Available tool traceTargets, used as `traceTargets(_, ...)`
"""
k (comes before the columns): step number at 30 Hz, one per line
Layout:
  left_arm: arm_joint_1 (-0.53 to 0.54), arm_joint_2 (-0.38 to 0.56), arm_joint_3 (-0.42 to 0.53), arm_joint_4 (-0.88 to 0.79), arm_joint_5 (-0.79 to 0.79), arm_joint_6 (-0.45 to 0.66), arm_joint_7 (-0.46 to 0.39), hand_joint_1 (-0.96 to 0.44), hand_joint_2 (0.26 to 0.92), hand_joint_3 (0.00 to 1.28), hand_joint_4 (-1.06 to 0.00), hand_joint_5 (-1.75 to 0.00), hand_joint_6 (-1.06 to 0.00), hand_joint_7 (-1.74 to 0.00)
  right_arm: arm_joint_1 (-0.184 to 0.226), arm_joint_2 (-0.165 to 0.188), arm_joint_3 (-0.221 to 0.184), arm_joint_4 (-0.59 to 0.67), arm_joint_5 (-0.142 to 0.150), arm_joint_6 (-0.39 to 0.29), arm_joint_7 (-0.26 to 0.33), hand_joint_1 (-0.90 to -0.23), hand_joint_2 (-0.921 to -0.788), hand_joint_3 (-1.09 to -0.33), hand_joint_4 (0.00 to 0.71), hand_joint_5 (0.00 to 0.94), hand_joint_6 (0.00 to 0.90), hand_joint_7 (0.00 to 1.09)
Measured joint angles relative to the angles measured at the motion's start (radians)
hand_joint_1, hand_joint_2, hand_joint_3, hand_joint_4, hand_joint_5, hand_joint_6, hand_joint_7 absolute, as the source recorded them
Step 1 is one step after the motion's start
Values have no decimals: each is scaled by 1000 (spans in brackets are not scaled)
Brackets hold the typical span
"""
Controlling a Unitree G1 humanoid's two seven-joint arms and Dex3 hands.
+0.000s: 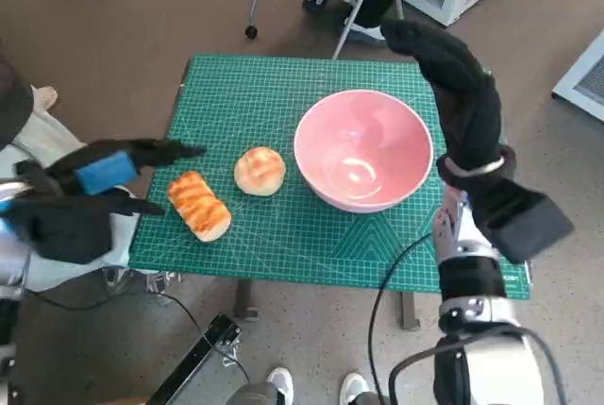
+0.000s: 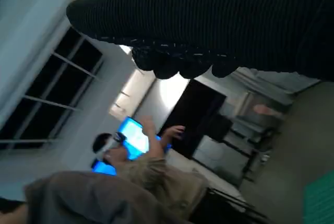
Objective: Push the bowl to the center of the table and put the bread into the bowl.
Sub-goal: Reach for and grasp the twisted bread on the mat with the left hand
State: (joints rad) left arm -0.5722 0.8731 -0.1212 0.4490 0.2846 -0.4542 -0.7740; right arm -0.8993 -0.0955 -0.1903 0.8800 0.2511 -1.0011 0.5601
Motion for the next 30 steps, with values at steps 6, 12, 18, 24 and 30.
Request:
traceTargets(6,-56,-7,-94,63,111,-45,1,-57,781,0,-288,0,-421,-32,21,-1,14,-40,7,14,0,-580,-921,-722,367,9,-1,959)
traceTargets(12,-98,-27,-156,137,181,-96,32,-65,782,1,-287,0,-418,-21,30,-6,20,-58,11,23,-3,-581,-921,-702,366,9,1,966)
traceTargets(18,-136,-58,-211,214,252,-134,91,-66,784,1,-287,0,-418,-15,43,-9,25,-72,11,28,-7,-584,-921,-692,367,9,0,971)
traceTargets(24,-164,-85,-266,283,328,-158,152,-67,794,6,-297,-5,-427,-15,56,-12,33,-82,11,28,-9,-591,-921,-684,367,9,-1,959)
traceTargets(30,-198,-109,-310,362,378,-175,235,-60,859,24,-454,-35,-557,-52,58,-17,34,-82,11,27,-9,-584,-921,-685,366,8,-1,934)
